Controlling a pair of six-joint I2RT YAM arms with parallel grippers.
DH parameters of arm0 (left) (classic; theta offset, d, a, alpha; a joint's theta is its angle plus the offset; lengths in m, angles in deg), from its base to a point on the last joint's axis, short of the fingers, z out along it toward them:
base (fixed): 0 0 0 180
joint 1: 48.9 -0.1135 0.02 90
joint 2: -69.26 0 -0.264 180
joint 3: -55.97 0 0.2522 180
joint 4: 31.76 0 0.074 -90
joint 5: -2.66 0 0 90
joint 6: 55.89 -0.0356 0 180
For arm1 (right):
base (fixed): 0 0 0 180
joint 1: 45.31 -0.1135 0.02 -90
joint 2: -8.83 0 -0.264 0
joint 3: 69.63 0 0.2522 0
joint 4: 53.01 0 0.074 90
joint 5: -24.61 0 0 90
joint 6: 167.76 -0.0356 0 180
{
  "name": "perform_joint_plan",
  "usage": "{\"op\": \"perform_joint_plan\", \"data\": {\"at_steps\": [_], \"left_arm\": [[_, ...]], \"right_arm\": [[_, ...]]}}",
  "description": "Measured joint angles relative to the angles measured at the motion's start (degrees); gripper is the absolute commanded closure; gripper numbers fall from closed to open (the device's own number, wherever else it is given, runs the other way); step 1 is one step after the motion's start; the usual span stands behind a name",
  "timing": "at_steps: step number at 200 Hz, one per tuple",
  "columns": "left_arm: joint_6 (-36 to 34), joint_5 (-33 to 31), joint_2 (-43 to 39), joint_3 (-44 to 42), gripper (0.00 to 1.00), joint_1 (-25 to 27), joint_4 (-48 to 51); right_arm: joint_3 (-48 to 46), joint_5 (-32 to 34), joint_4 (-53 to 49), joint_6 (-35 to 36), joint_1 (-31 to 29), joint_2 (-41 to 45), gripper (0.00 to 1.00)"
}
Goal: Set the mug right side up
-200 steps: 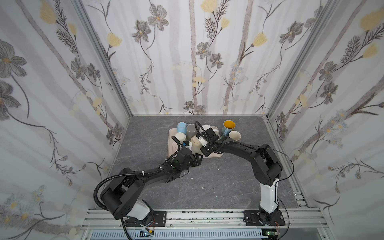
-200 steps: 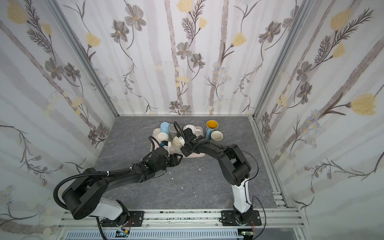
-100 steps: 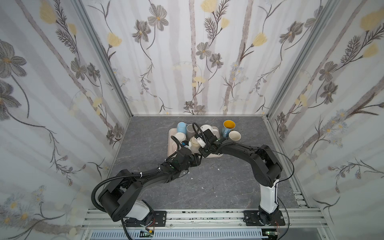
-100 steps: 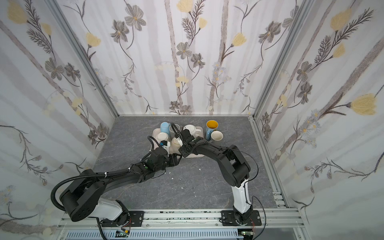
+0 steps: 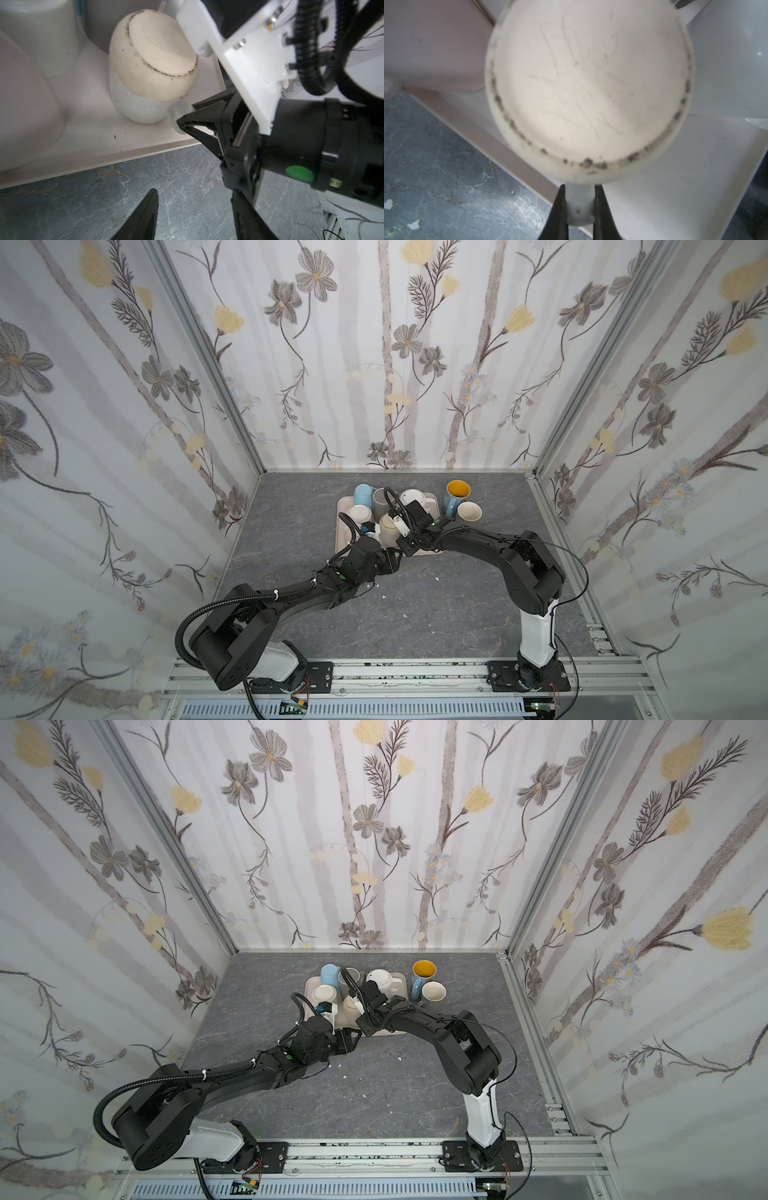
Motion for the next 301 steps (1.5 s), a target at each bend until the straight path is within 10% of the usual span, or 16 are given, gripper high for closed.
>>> {"op": "perform_joint_plan", "data": {"at_steps": [145, 301], "left_arm": [[2.6, 1.66, -5.6, -7.26, 0.4, -0.11, -9.57], [23.17, 15.02, 7.28, -9.79, 0.44, -3.52, -52.3]], "right_arm": [[-19.45, -7.61, 16.98, -18.1, 5.49, 19.02, 1.0], [-25.79, -30.67, 38.12, -40.06, 9.84, 25.83, 1.0]]}}
